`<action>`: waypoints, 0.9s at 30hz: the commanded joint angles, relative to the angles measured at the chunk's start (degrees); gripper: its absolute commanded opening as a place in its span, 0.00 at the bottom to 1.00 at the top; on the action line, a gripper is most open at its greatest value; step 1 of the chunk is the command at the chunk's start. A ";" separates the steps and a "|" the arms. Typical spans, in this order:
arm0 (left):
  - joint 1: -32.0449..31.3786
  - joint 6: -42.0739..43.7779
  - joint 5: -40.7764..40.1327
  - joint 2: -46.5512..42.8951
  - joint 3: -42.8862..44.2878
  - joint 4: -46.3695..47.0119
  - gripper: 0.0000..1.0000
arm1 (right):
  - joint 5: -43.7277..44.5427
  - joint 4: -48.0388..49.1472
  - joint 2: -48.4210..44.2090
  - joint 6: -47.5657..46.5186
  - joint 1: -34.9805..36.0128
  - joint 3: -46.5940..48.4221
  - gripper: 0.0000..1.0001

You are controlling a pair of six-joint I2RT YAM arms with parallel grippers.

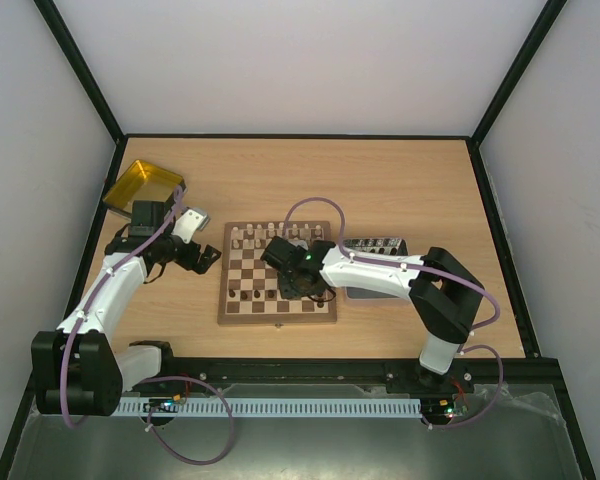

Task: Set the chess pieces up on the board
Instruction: Place the chess piece on the chessboard, then pick up the chess piece from the storage box.

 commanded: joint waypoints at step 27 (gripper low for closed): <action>-1.29 -0.06 0.12 0.74 -0.45 0.15 0.99 | 1.20 -2.06 -19.42 -5.35 -35.44 -16.03 0.27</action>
